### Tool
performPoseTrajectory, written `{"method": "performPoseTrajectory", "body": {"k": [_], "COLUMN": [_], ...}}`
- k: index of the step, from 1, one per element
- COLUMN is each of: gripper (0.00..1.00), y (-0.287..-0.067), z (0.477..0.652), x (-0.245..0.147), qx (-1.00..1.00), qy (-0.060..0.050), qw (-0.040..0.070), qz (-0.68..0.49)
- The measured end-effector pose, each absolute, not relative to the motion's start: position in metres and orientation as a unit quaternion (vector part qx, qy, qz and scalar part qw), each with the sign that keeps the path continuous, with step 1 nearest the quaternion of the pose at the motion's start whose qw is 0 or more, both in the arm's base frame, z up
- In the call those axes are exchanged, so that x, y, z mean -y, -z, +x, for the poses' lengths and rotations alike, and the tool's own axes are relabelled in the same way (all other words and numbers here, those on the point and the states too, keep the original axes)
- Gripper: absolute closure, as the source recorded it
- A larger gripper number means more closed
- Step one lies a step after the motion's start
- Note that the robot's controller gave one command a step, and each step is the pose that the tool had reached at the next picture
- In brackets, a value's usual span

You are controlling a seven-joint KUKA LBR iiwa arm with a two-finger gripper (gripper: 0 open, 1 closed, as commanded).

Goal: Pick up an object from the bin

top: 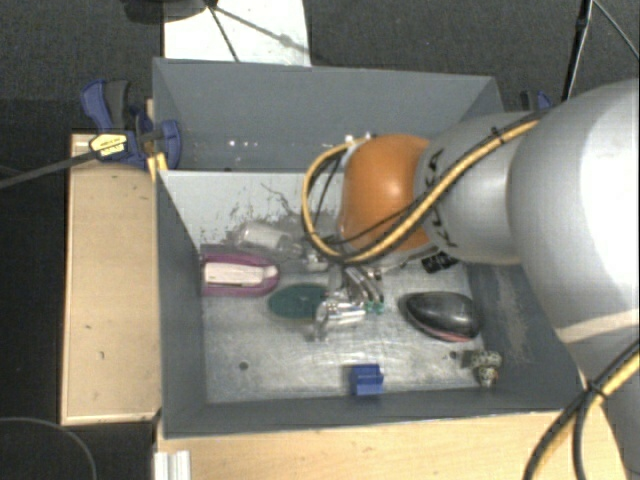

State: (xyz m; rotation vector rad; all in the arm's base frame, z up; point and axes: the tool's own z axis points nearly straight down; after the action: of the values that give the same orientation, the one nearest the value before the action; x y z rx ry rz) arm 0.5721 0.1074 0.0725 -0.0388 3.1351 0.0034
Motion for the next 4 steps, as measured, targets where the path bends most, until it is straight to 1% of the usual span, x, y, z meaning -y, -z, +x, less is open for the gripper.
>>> {"method": "performPoseTrajectory", "body": {"k": [1, 2, 3, 4], "gripper": [0.00, 1.00, 1.00, 1.00], "y": [-0.074, -0.076, -0.086, -0.128], "z": [0.574, 0.576, 0.577, 0.578], "x": [-0.108, -0.107, -0.107, -0.107], "qx": [-1.000, -1.000, -1.000, -1.000], "qy": [-0.001, -0.001, -0.001, -0.001], "qw": [0.003, 0.006, 0.003, 0.003], "qz": [-0.012, -0.011, -0.011, -0.010]}}
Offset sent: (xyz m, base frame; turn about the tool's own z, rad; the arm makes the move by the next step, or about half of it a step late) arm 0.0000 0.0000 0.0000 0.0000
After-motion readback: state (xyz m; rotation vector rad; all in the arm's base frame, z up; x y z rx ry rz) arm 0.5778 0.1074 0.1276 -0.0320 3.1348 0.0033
